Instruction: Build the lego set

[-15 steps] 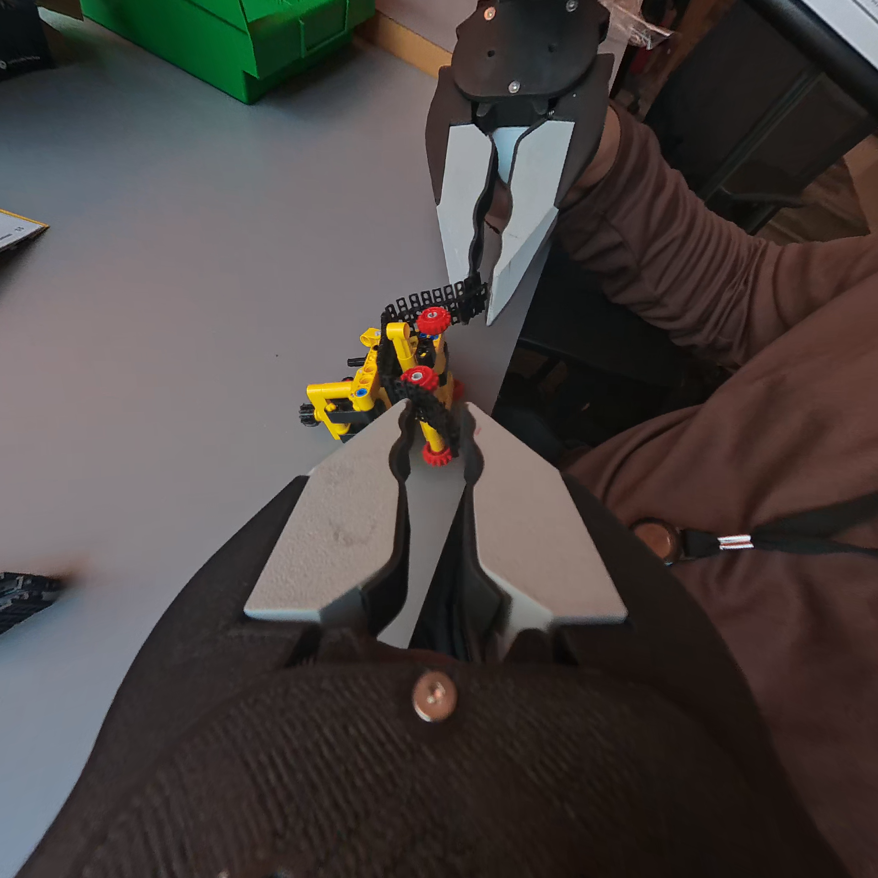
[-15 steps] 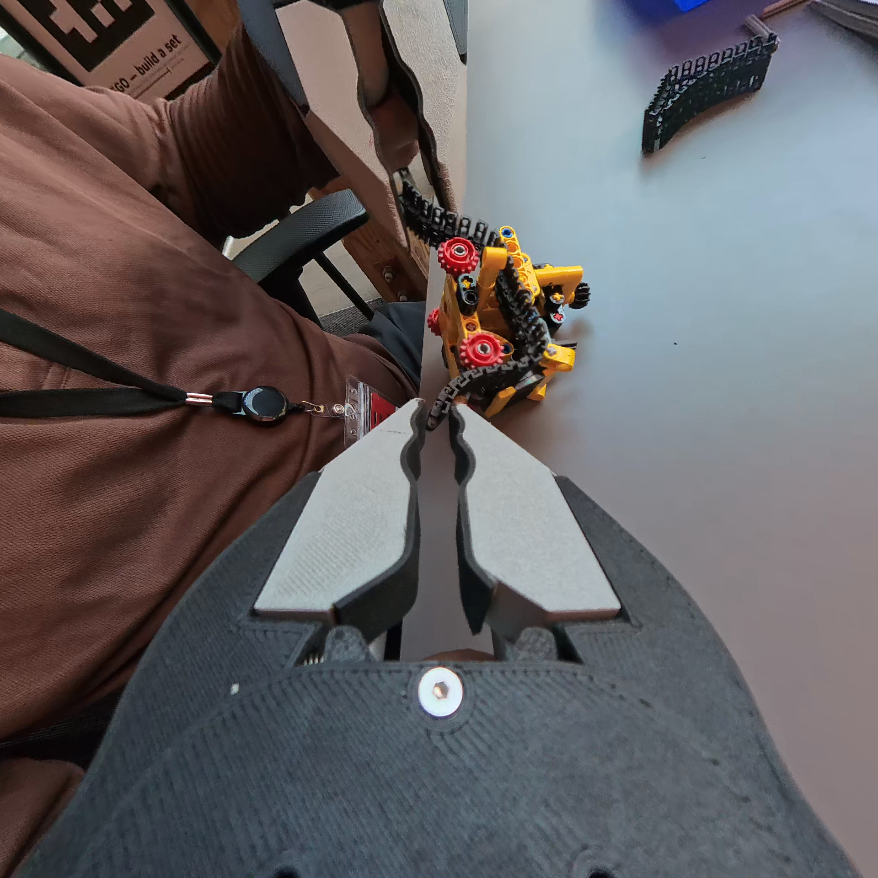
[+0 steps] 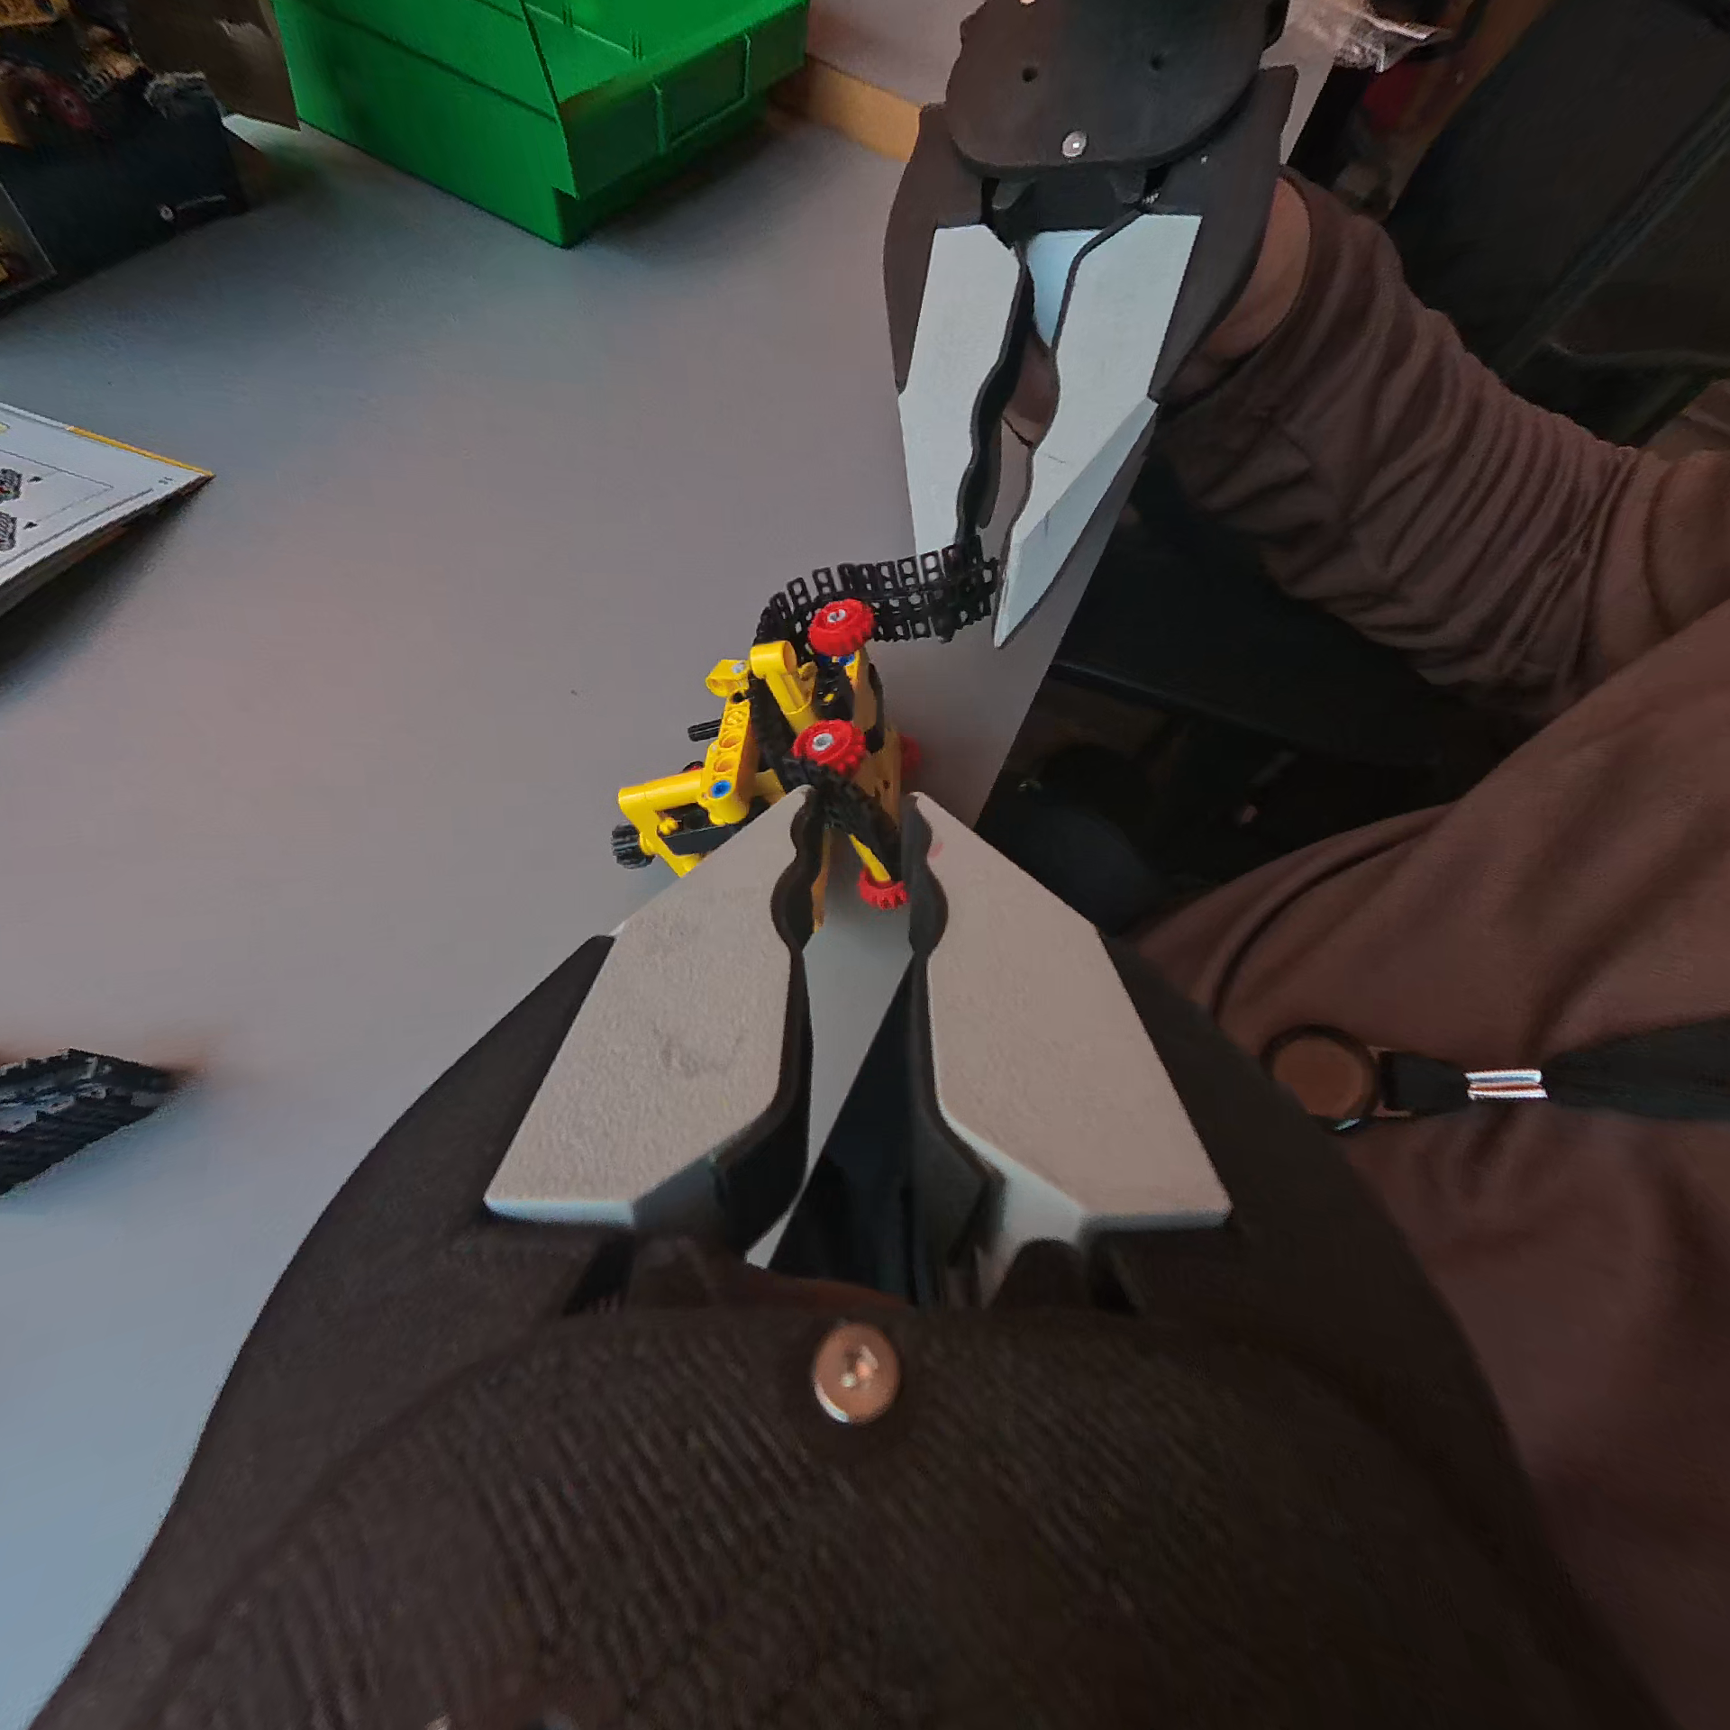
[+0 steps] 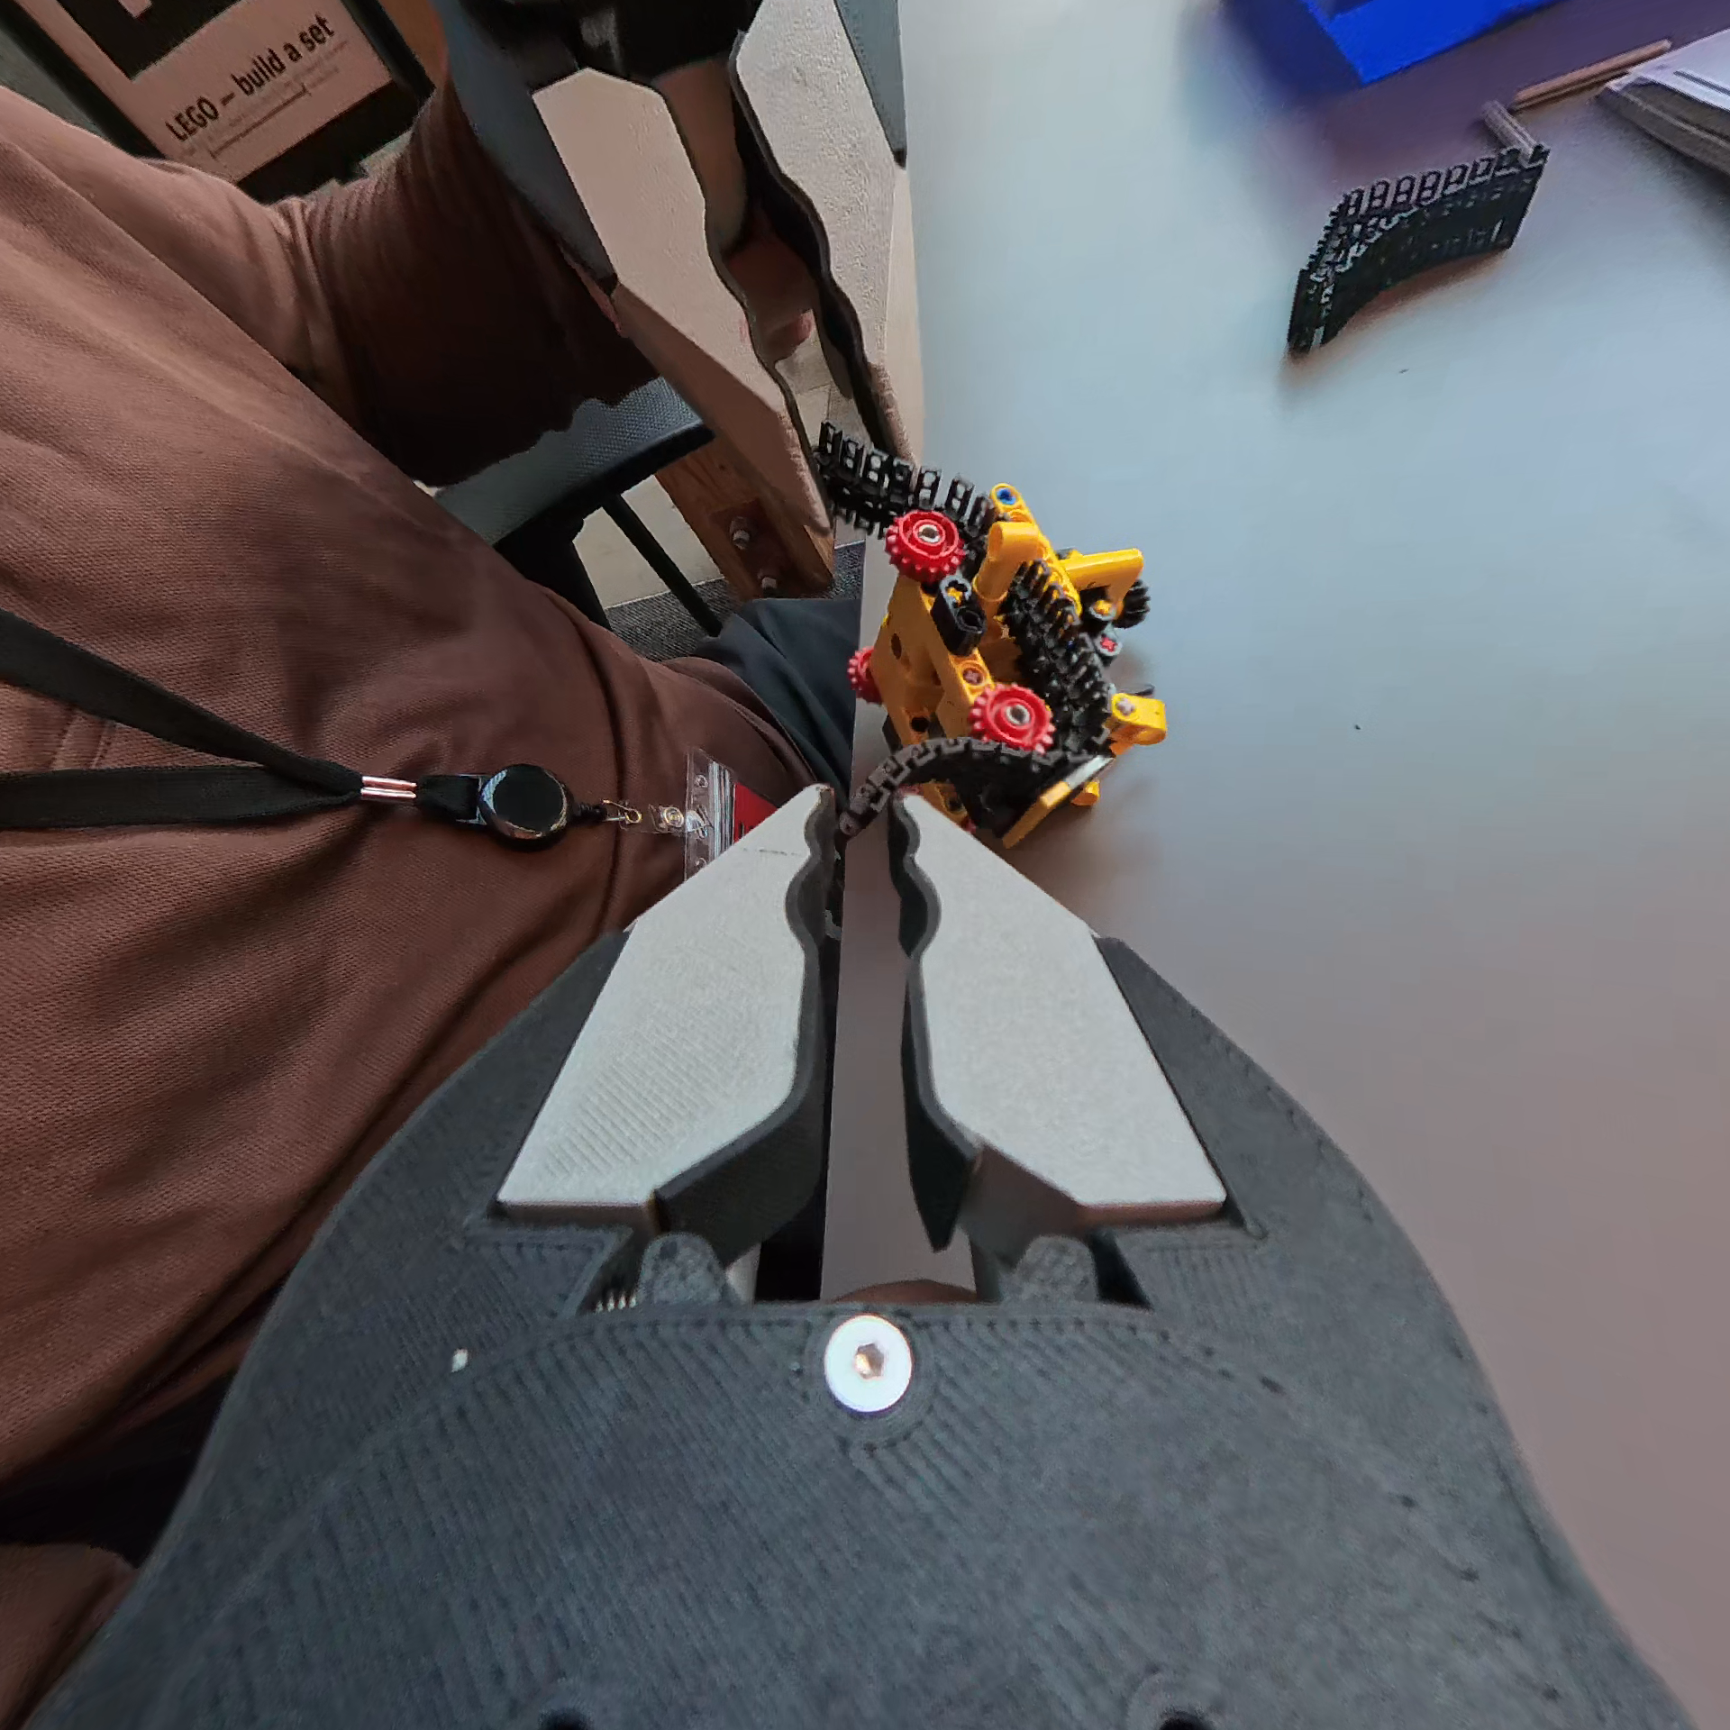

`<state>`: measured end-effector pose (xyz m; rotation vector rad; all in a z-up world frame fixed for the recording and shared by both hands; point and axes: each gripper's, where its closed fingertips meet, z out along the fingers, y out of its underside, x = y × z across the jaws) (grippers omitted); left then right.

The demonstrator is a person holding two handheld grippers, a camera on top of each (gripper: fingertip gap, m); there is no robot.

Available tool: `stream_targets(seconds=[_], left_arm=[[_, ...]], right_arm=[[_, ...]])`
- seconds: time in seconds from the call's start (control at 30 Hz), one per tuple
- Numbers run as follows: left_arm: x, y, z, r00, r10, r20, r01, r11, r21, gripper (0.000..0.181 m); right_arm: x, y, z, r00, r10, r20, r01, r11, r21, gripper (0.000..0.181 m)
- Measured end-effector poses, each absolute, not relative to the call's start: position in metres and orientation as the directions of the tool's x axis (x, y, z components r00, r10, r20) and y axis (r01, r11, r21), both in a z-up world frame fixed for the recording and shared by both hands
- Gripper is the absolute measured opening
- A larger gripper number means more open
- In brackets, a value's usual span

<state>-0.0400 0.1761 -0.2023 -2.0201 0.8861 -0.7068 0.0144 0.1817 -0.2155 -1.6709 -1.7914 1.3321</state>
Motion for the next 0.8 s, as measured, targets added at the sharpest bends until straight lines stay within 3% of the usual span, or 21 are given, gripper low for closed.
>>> stream_targets(seconds=[0.33, 0.8], left_arm=[[-0.033, 0.166, -0.204, 0.579, -0.800, 0.159, -0.352, -0.420, -0.836, 0.024], [-0.028, 0.158, -0.207, 0.539, -0.835, 0.110, -0.399, -0.369, -0.839, 0.027]], right_arm=[[0.002, 0.182, -0.219, -0.226, 0.918, -0.324, 0.577, -0.142, -0.804, 0.012], [-0.012, 0.179, -0.231, -0.255, 0.919, -0.302, 0.594, -0.098, -0.799, 0.015]])
